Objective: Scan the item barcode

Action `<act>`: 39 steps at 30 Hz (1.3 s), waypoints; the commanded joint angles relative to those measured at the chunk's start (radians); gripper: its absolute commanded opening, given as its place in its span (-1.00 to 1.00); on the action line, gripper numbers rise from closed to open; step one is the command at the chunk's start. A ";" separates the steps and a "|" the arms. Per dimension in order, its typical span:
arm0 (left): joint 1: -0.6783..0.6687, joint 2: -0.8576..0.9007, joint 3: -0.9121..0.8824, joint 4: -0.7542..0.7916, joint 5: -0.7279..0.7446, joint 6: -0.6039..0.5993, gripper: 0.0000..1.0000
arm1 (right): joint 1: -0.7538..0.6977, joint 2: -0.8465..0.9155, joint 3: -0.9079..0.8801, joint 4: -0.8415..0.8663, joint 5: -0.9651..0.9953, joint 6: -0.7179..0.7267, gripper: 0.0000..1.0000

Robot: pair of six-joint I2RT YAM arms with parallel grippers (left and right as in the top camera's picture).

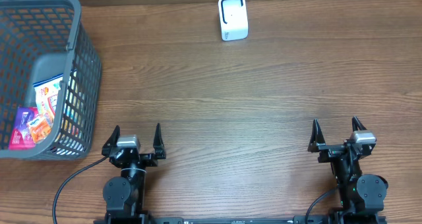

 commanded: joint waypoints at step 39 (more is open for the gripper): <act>0.000 -0.005 0.175 0.376 0.661 -0.536 1.00 | -0.002 -0.008 -0.010 0.007 -0.005 0.003 1.00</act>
